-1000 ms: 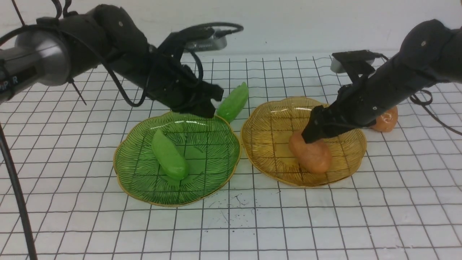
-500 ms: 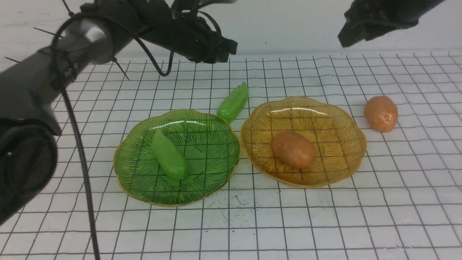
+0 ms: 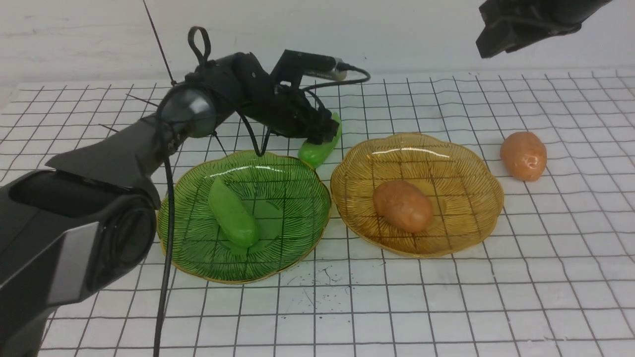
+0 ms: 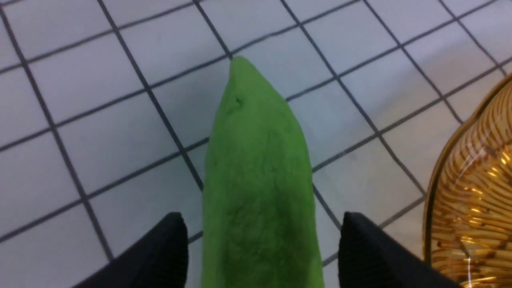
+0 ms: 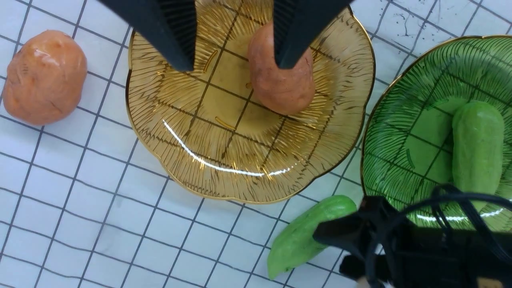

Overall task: Put different types of vegetables on the plate.
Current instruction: 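Put the green cucumber next to the left plate into that plate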

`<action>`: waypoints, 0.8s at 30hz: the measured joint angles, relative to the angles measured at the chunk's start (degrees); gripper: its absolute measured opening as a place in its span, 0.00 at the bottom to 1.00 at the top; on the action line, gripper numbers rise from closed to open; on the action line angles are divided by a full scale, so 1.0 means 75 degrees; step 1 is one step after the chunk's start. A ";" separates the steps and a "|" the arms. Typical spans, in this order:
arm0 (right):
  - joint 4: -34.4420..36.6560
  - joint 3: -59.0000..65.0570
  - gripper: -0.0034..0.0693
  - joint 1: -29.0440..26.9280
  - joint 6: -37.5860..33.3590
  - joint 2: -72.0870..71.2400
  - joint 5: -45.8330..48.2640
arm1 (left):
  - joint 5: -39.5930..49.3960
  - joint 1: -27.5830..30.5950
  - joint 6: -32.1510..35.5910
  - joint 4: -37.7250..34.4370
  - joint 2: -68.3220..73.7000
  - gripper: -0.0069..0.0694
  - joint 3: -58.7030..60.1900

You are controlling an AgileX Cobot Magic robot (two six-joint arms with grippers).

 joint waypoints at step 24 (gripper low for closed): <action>0.0039 0.0000 0.40 0.0000 0.0182 0.0000 0.0000 | 0.1939 -0.0155 -0.0416 0.0352 -0.0541 0.60 -0.1683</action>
